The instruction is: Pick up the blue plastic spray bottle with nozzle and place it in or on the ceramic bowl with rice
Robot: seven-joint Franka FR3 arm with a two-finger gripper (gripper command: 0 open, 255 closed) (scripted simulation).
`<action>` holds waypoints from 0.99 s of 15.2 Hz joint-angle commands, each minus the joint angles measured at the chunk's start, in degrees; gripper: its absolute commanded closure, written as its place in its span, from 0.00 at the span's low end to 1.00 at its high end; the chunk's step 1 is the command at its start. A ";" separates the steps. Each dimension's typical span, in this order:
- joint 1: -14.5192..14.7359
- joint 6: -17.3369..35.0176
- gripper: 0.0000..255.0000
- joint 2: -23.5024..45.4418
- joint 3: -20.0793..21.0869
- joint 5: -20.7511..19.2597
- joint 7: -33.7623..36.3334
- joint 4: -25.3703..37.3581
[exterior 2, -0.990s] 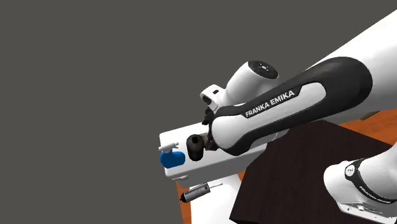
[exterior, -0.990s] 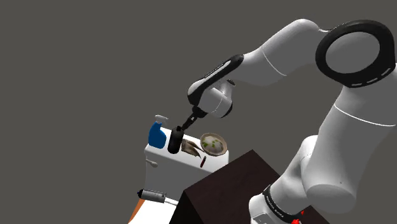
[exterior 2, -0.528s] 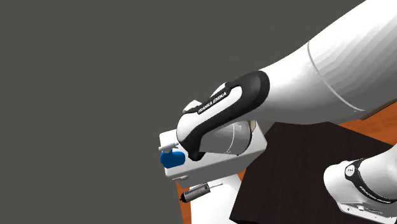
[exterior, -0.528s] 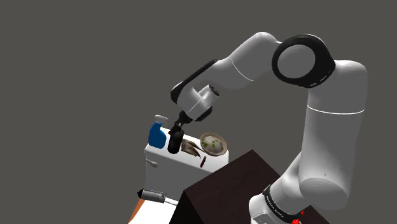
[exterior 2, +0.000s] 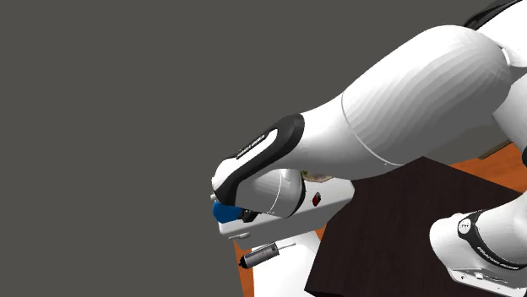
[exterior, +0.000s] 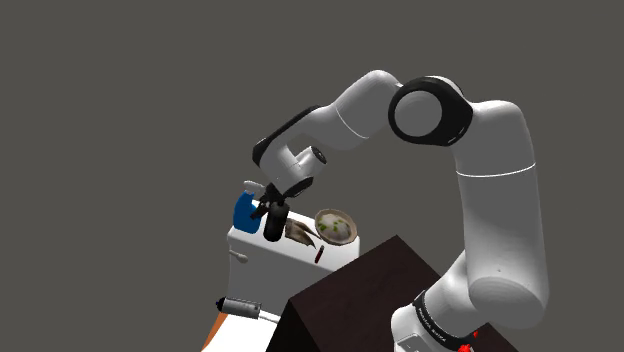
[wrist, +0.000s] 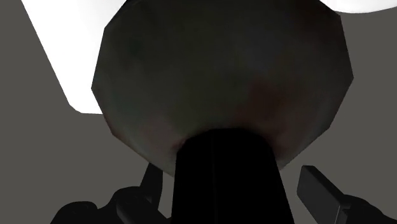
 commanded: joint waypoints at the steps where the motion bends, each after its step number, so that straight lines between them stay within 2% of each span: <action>1: -0.02 0.43 0.00 1.86 0.40 1.14 -1.21 1.72; 10: 0.04 0.66 0.00 3.31 0.55 1.58 -1.69 3.09; 11: 0.06 0.66 1.00 3.26 0.55 1.55 -1.64 3.05; 15: 0.02 0.66 1.00 3.23 0.56 1.62 -1.73 3.01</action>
